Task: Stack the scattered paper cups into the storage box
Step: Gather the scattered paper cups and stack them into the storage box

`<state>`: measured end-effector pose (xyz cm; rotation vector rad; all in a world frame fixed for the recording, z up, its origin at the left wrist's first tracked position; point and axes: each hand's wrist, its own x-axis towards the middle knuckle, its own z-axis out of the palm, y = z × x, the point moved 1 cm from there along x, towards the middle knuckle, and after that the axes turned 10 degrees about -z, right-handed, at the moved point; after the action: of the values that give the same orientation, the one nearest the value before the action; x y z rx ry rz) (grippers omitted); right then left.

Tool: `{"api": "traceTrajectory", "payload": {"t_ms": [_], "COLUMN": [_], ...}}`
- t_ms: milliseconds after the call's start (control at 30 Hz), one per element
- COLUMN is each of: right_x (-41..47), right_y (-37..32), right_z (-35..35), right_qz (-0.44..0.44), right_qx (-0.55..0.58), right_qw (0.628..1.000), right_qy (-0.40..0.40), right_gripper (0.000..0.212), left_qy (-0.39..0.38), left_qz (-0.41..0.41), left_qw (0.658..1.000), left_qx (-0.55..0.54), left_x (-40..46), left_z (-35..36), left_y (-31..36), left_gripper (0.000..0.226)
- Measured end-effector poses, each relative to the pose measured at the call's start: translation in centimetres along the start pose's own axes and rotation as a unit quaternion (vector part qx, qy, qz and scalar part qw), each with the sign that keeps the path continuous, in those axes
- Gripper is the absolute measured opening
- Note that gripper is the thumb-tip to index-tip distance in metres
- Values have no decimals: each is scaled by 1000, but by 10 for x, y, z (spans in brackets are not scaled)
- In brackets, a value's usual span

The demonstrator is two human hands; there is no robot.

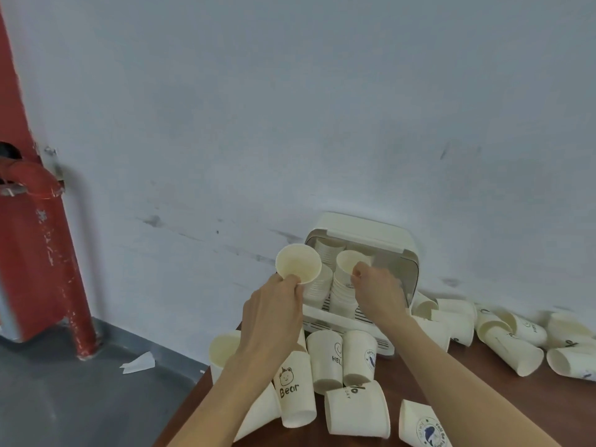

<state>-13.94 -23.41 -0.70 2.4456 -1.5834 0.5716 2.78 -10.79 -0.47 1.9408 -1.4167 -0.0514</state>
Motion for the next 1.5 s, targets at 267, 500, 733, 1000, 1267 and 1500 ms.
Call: {"api": "traceTrajectory", "payload": {"t_ms": [267,500,733,1000,1267,1500], "right_x": [2,-8,-15,-28,-55,-98], "right_y": [10,2,-2,-1,-2,5], "right_z": [23,29,30,20,-3,-31], "right_qz": [-22,-45,-63,-75,-68,-42], "right_qx": [-15,-79,-92,-64,-36,11], "right_qw": [999,995,993,995,996,999], "right_qy": [-20,-36,-43,-23,-41,-24], "right_gripper": [14,16,27,49,35,34], "left_qy": [2,-3,-35,-99,-105,-95], "left_qz": [33,48,37,-37,-26,5], "left_qw": [999,999,998,992,993,994], "left_qx": [10,1,32,66,44,-57], "left_x": [45,65,74,82,47,-20], "left_z": [32,66,91,107,87,61], "left_y": [17,19,17,16,36,53], "left_gripper": [30,27,29,23,41,33]}}
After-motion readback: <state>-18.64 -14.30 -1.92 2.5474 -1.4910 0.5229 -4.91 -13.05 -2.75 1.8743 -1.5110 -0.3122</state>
